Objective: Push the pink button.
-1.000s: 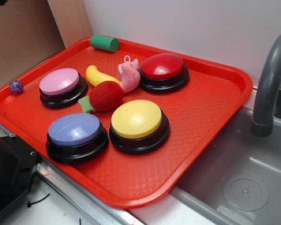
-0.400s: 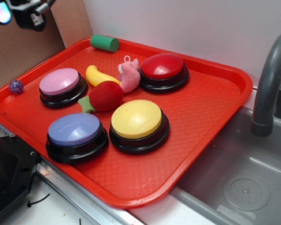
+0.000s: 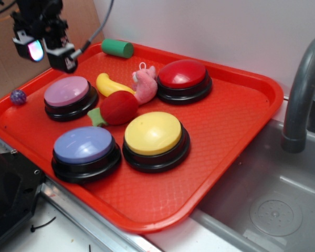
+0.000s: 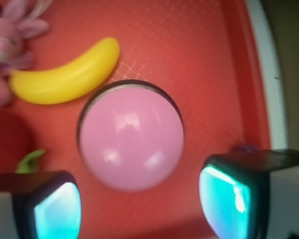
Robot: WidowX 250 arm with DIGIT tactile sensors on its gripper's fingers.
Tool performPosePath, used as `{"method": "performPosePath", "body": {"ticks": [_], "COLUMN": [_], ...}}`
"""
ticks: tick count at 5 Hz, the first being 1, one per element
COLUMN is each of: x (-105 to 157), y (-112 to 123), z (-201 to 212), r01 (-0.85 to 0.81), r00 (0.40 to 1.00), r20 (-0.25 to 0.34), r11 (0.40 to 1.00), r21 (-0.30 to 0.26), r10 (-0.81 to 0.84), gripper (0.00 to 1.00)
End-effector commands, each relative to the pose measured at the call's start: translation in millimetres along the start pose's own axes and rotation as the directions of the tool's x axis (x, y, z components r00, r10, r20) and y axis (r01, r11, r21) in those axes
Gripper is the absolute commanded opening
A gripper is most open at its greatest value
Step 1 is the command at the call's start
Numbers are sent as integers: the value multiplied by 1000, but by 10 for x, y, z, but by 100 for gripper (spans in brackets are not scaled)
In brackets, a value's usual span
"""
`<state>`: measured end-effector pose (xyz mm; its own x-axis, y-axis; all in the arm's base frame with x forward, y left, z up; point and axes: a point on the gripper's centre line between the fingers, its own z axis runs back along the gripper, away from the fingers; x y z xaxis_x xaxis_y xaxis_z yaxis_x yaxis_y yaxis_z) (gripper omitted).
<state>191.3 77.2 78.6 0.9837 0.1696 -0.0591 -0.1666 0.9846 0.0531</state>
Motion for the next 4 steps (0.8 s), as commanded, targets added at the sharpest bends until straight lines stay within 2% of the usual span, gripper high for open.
{"method": "performPosePath", "body": {"ticks": [1, 2, 3, 4], "x": [202, 241, 227, 224], "y": [158, 92, -47, -138], "z": [-356, -330, -69, 365], "r01": [44, 65, 92, 80], "r00": [998, 997, 995, 996], "r20": [49, 38, 34, 35], "r11": [999, 998, 995, 992], "r21": [11, 14, 40, 100], "r10": [-45, -66, -94, -84], "gripper": [100, 100, 100, 100]}}
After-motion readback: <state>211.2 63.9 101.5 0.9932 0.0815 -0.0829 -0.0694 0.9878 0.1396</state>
